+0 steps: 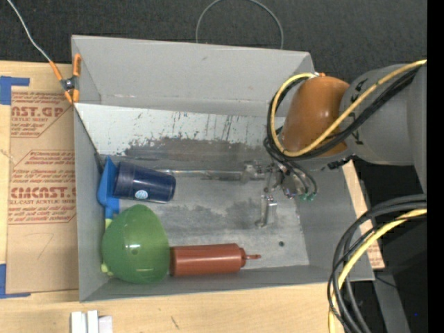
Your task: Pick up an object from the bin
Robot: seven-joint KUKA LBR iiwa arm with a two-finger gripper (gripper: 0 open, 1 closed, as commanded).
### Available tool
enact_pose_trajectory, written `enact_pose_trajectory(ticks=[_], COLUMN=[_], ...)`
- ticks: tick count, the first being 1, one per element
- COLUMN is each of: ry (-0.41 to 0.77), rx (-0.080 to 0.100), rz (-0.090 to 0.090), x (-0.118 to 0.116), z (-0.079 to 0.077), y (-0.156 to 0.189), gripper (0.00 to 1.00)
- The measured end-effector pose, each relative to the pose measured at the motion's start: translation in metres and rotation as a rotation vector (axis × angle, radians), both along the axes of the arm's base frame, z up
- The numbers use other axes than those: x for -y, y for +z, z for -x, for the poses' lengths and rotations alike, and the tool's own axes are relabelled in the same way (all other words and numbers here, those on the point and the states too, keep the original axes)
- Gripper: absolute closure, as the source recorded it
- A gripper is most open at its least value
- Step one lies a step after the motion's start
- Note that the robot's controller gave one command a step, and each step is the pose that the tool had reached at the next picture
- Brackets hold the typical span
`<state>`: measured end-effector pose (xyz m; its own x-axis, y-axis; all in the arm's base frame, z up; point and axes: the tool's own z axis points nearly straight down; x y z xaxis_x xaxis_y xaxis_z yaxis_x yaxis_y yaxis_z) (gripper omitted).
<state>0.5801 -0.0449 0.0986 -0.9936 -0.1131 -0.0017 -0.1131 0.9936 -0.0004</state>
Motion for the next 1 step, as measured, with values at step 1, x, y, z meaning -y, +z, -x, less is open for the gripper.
enact_pose_trajectory(ticks=[1], ry=[0.118], rx=[-0.003], rz=[0.0], x=[-0.0073], z=[0.0684], y=[-0.0295], gripper=[0.0])
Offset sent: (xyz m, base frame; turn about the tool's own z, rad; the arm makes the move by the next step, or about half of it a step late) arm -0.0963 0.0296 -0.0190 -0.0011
